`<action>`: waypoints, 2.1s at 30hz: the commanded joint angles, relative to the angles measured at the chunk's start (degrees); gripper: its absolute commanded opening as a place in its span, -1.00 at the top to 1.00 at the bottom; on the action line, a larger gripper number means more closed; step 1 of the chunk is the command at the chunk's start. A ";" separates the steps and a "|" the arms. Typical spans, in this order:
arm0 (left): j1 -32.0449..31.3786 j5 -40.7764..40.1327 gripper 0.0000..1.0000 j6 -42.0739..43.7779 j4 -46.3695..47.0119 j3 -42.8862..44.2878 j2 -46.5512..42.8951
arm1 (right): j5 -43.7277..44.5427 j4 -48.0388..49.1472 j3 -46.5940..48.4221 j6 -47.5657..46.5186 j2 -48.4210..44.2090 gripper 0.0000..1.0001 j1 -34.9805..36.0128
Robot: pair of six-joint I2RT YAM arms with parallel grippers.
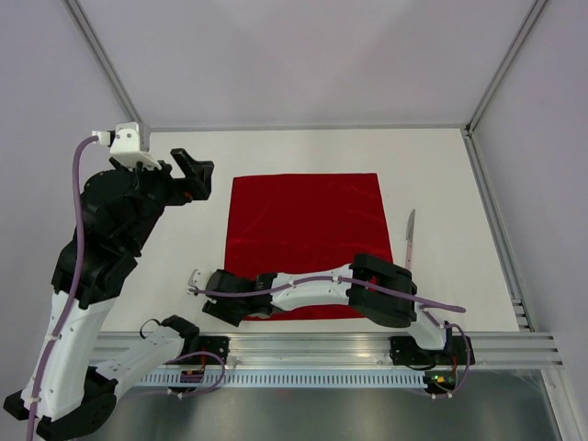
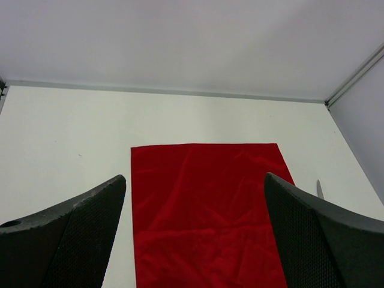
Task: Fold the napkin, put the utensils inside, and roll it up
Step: Fold the napkin
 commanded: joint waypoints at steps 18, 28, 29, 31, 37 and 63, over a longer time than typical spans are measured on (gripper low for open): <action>-0.09 -0.62 -0.99 2.47 0.30 -2.75 -0.23 | -0.99 -1.99 6.31 2.85 3.69 -0.11 2.01; -0.09 -0.88 -0.99 3.09 0.56 -3.63 -0.93 | 0.68 -2.52 5.35 1.97 4.92 -0.08 1.66; -0.09 -0.88 -0.99 3.18 0.57 -3.71 -1.02 | 0.85 -2.79 5.35 1.80 4.84 -0.07 1.57; -0.09 -0.97 -0.99 3.44 0.65 -3.89 -0.93 | 1.03 -2.87 5.18 1.62 4.49 -0.03 1.14; -0.09 -0.53 -0.99 3.44 1.53 -4.51 -0.75 | 1.12 -2.87 4.65 1.27 4.40 0.27 -0.09; -0.09 0.87 -0.99 2.48 3.46 -5.21 -1.46 | 3.84 -3.49 0.78 -3.56 -9.48 0.99 -5.37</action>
